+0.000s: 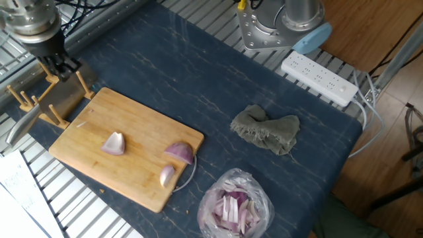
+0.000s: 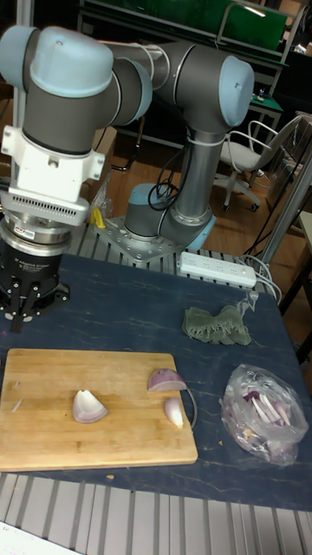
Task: Chop the onions
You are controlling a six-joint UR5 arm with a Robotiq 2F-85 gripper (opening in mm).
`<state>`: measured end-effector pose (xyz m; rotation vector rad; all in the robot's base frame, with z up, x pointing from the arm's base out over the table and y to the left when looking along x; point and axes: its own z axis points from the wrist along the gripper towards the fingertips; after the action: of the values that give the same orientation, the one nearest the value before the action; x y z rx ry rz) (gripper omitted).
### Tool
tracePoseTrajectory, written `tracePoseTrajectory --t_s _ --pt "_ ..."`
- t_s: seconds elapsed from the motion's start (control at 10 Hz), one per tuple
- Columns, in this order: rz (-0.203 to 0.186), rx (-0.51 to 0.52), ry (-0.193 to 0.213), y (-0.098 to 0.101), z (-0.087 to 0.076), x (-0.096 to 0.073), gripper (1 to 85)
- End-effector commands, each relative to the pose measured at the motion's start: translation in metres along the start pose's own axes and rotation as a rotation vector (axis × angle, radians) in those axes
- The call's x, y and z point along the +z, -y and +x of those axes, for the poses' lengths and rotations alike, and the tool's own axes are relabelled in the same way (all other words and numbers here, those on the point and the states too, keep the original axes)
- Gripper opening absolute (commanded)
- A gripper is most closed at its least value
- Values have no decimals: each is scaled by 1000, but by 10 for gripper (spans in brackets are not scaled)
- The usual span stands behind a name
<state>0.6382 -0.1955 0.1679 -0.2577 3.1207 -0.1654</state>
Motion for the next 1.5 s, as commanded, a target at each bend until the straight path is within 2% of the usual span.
tracePoseTrajectory --t_s 0.0,0.1,0.2,0.3,0.4,0.5,0.7,0.8,1.1,1.2,1.4 --pt "-27 124 3 -6 -3 0 10" --pt "-37 137 50 -7 -15 0 10" --pt "-42 143 44 -9 -14 0 10" --pt "-2 97 20 1 -7 0 10" --pt "-13 77 3 -2 -2 0 10" --pt "-28 78 8 -6 -4 0 10" --pt "-27 90 56 38 -20 4 10" --pt "-43 89 51 47 -20 6 13" --pt "-80 85 61 53 -25 15 273" --pt "-77 69 61 61 -23 22 277" --pt "-122 14 79 62 -19 32 390"
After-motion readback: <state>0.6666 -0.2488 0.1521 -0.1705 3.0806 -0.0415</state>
